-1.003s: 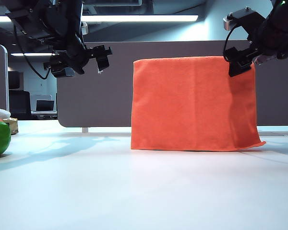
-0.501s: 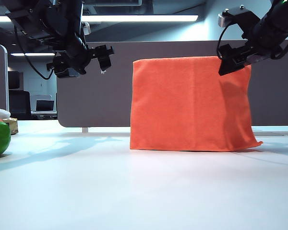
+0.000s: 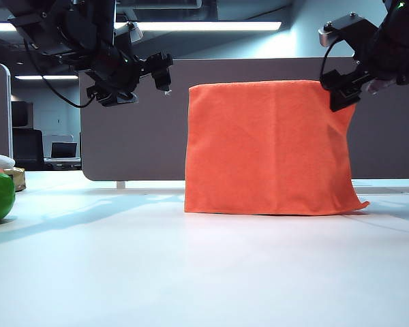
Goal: Pick up the cloth from the table and use it to cover the mirror.
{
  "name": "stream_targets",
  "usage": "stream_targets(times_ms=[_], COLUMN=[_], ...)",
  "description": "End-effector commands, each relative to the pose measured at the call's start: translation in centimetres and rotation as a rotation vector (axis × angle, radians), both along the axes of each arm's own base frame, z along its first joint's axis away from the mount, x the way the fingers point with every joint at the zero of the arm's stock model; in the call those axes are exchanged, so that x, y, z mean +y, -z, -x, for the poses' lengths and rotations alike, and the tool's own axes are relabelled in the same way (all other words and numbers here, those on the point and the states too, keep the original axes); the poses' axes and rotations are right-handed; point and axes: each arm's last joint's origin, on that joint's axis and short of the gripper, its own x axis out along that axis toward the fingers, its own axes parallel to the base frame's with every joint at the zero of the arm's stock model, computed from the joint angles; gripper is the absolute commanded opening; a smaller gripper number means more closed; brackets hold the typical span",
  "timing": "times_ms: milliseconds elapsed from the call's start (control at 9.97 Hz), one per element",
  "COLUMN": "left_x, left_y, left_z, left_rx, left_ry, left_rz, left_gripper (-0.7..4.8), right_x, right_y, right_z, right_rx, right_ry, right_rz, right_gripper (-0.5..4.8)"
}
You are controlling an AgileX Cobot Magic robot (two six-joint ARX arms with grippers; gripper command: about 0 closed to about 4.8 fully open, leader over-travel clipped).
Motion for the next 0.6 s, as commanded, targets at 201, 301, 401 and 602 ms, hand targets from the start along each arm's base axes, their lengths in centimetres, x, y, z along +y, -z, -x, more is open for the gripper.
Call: stream_targets(times_ms=[201,301,401,602], left_x=[0.0,0.0,0.3,0.7], left_y=[-0.5,-0.5,-2.2,-4.5], left_z=[0.0,0.0,0.8,2.0], left_rx=[-0.019,-0.020,-0.053,-0.102], left_ry=[0.004,0.004,-0.003,-0.020], left_rz=[0.002,0.002,0.011,-0.050], left_gripper=[3.94,3.94,1.57,1.03], right_x=[-0.5,-0.5,-0.5,-0.8], right_y=[-0.7,-0.7,-2.8,-5.6], right_z=[0.0,0.0,1.1,3.0], right_rx=[-0.048,-0.055,-0.124,-0.211], right_ry=[0.166,0.167,0.118,0.122], right_rz=[0.048,0.045,-0.097,-0.129], right_gripper=[4.79,4.79,4.79,4.79])
